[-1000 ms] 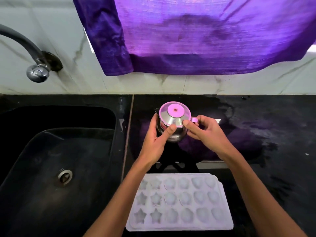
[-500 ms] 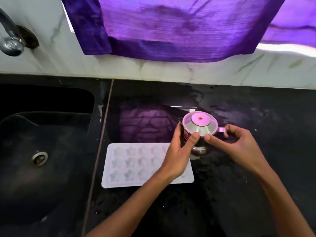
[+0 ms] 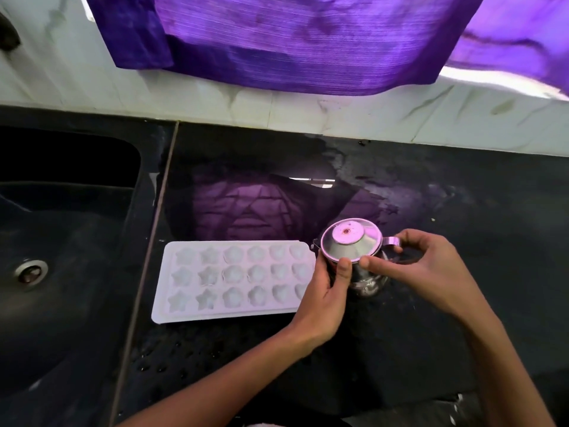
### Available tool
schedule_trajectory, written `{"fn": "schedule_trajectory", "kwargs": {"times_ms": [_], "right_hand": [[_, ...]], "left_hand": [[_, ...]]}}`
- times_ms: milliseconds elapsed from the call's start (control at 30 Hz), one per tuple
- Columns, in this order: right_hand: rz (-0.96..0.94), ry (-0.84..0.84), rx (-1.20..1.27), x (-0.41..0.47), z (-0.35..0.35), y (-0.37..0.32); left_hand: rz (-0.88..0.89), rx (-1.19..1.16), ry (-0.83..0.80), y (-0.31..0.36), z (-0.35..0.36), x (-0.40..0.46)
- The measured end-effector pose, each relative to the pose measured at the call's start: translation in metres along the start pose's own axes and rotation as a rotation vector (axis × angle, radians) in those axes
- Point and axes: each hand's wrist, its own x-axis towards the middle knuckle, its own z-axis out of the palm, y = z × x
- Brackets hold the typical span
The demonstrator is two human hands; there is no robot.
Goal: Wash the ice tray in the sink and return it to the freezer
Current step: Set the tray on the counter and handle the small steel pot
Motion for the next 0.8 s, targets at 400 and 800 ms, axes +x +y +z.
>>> {"fn": "schedule_trajectory", "kwargs": {"times_ms": [400,800], "right_hand": [[0.056,0.019,-0.071,0.003,0.003,0.001],[0.016,0.036,-0.11,-0.002,-0.005,-0.01]], "left_hand": [[-0.092,-0.015,-0.05,-0.001,-0.002,0.002],[-0.056,-0.019,-0.074,0.0,-0.002,0.003]]}}
